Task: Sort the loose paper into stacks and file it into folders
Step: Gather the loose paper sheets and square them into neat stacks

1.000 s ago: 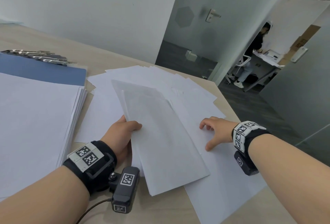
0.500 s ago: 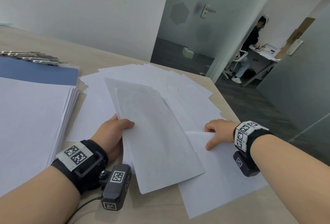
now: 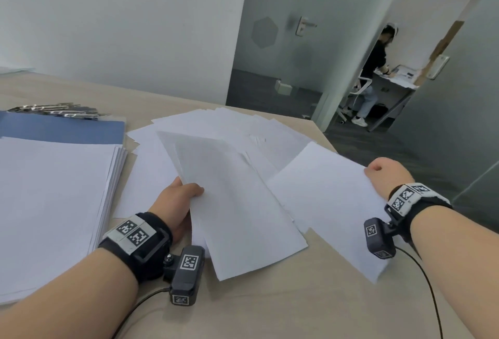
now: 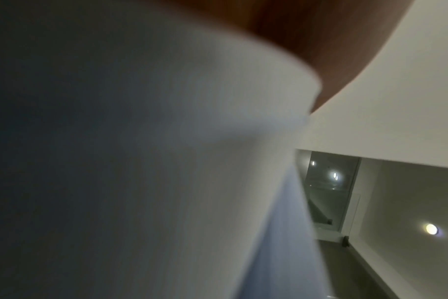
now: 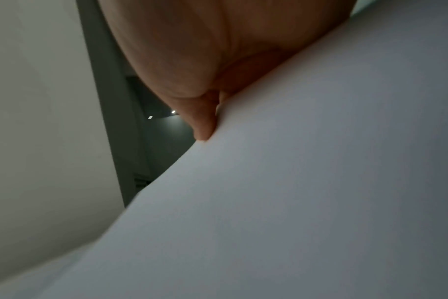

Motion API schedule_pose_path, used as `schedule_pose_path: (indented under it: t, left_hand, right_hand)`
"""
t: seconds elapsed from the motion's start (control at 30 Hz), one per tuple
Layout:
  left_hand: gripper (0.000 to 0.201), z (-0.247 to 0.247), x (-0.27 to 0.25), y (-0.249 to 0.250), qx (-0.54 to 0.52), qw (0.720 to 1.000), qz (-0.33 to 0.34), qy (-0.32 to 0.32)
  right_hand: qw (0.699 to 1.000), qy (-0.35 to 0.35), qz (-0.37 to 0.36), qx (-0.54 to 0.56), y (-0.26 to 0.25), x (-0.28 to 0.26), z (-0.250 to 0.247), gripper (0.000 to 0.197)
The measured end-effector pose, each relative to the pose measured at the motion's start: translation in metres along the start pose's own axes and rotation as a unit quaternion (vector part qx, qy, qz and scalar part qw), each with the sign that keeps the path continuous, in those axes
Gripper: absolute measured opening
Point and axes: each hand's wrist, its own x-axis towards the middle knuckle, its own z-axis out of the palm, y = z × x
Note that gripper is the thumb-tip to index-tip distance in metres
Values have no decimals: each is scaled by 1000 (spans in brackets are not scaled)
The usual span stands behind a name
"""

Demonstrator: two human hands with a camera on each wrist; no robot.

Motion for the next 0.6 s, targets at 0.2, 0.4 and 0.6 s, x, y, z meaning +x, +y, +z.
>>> schedule_pose_path:
  t: [0.2,0.4,0.6]
  left_hand:
    - [34,12,-4,4,105,994,-13,17]
    - [39,13,-14,0,129,990,-62,14]
    - [26,12,-32,-4,126,988,-84,4]
  right_hand:
    - [957,122,65,255,-4,-20,-19,24]
    - [933,47,101,341,-12,-44,-7,28]
    - [957,-52,26,285,-45,-98,43,17]
